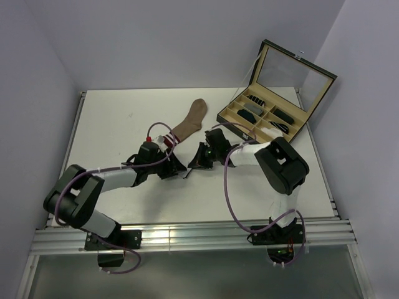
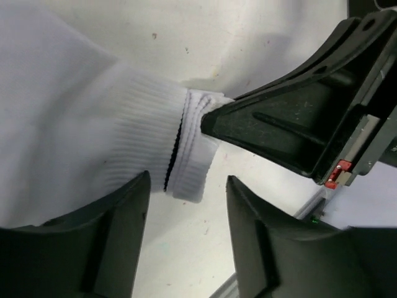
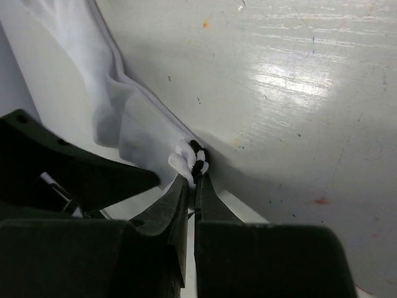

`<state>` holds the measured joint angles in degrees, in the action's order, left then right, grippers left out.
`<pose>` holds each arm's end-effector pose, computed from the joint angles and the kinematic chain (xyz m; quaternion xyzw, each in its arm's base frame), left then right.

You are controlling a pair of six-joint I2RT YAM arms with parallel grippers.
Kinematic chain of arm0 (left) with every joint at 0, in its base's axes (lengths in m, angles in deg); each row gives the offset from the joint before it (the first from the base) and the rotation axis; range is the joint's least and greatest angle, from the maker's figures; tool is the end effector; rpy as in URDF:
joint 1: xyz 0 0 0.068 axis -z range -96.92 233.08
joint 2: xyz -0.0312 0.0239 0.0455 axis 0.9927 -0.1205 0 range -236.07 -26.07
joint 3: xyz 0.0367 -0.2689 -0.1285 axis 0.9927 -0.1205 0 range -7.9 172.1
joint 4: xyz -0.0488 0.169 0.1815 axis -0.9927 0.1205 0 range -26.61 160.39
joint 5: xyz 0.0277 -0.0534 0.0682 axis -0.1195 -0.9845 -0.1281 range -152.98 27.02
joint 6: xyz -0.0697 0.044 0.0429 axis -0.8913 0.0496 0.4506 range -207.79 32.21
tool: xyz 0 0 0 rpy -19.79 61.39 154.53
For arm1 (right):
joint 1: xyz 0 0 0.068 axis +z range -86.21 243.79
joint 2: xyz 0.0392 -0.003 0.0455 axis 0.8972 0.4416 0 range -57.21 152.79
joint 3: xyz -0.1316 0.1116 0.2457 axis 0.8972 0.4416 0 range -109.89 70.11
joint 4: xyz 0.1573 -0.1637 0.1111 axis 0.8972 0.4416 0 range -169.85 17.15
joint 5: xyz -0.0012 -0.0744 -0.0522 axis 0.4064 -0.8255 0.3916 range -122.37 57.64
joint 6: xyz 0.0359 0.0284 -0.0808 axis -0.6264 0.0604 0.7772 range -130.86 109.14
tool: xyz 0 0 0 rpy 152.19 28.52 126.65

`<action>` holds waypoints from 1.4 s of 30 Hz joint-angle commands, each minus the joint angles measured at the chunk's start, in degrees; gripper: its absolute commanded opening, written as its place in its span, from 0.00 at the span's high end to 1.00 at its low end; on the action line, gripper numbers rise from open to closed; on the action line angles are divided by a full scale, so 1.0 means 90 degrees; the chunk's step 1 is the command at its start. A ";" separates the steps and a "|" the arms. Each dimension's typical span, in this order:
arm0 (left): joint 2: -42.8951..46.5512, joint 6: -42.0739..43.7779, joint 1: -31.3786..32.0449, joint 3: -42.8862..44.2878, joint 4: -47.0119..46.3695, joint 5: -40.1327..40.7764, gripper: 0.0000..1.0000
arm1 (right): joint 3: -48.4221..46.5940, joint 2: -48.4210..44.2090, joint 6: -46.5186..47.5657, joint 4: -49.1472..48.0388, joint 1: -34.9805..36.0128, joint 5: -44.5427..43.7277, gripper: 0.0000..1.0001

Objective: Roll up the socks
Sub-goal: Roll the sock at the center of the board.

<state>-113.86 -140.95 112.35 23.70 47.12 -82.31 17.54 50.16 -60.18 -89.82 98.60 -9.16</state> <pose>0.2542 -0.1744 0.1451 -0.1153 0.8885 -0.3893 0.2136 0.3089 0.2548 0.1281 0.0375 0.9069 0.3900 0.1549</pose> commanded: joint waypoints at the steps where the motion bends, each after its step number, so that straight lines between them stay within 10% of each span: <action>1: 0.0709 0.0769 0.0398 0.0522 0.1306 0.1556 0.38 | -0.0183 -0.0221 0.0226 0.0893 0.0039 -0.0575 1.00; 18: -0.0507 0.2294 0.4295 0.2065 0.2832 0.7692 0.40 | -0.0457 -0.0221 0.0177 0.1255 0.0117 -0.0654 1.00; 42: -0.1466 0.2958 0.4579 0.2241 0.2043 0.8330 0.46 | -0.0369 -0.0114 0.0070 0.1128 0.0136 -0.0420 1.00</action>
<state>-126.02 -115.45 153.07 42.49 67.16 -7.60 14.54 49.37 -59.66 -81.93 99.28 -11.98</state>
